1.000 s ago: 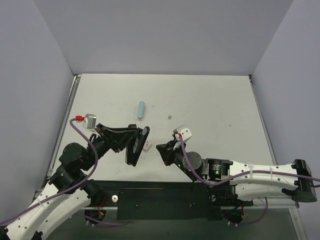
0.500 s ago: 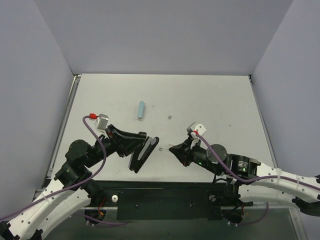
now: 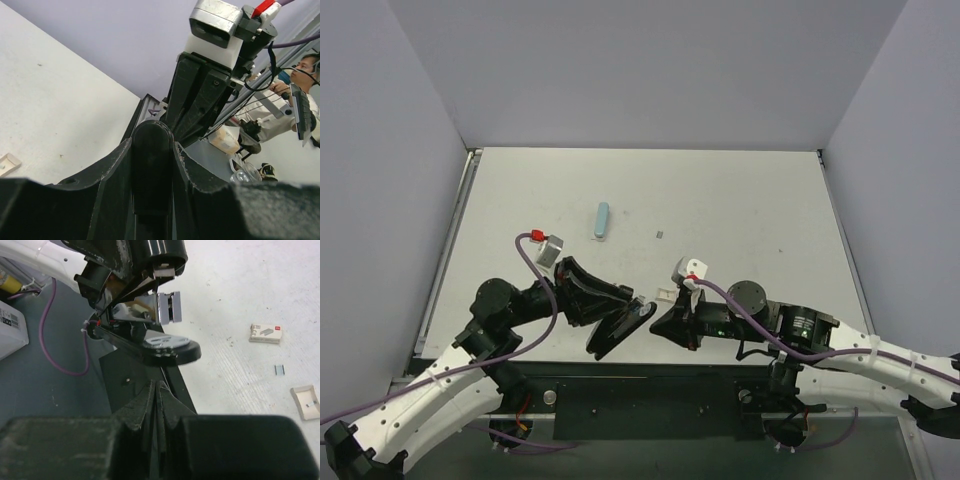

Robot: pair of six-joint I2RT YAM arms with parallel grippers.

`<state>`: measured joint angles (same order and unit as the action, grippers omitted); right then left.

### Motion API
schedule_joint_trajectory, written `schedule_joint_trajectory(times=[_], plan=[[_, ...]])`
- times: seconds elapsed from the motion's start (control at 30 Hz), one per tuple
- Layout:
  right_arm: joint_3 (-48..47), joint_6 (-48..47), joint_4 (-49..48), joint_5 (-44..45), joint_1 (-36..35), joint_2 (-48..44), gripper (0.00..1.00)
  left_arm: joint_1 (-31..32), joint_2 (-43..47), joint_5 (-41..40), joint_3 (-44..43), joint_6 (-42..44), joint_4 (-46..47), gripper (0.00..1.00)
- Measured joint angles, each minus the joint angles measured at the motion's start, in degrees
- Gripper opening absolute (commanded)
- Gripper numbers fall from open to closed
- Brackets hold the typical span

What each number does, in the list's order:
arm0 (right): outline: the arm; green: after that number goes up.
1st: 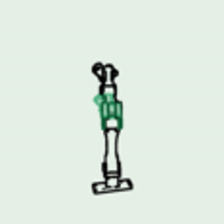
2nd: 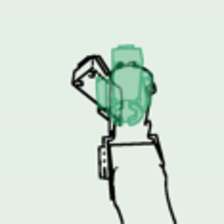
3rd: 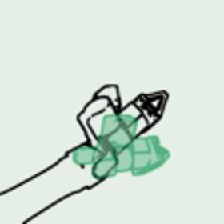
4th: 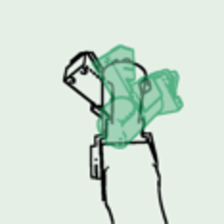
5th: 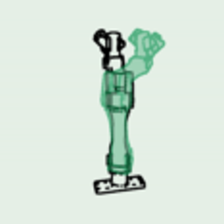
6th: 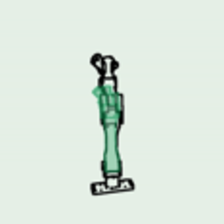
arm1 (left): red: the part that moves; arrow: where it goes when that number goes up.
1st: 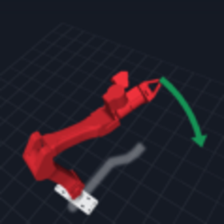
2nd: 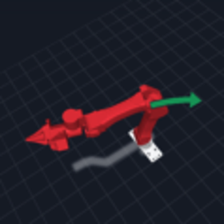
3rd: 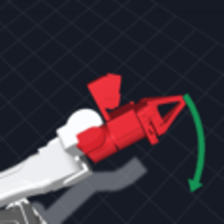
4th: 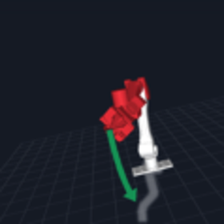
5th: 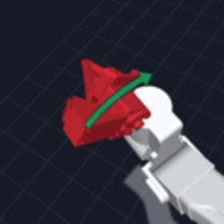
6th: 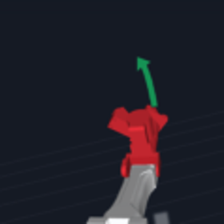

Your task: Unload the staples from the stapler

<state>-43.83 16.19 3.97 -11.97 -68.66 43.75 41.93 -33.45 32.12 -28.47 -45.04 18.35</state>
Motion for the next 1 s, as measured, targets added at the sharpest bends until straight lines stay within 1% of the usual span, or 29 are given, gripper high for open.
schedule_joint_trajectory(times=[0.23,0.47,0.7,0.83,1.0], plan=[[-1.92,-1.97,-3.32,-3.08,0.46,6.12,0.00,1.27,-1.92,3.15,0.55,-1.07,4.33,0.00],[-7.63,-5.88,-1.33,-8.46,2.16,10.82,0.00,2.36,-1.62,2.93,1.07,-0.72,5.81,0.00],[-13.00,-8.63,4.59,-17.03,4.28,15.21,0.00,6.32,-1.70,2.38,1.07,2.29,5.49,0.00],[-16.26,-9.99,9.40,-22.16,4.61,17.84,0.00,9.88,-1.84,2.03,1.07,4.50,5.42,0.00],[-20.13,-11.17,16.13,-25.57,4.96,19.78,0.00,13.18,-2.40,-0.24,0.85,6.78,4.59,0.00]])
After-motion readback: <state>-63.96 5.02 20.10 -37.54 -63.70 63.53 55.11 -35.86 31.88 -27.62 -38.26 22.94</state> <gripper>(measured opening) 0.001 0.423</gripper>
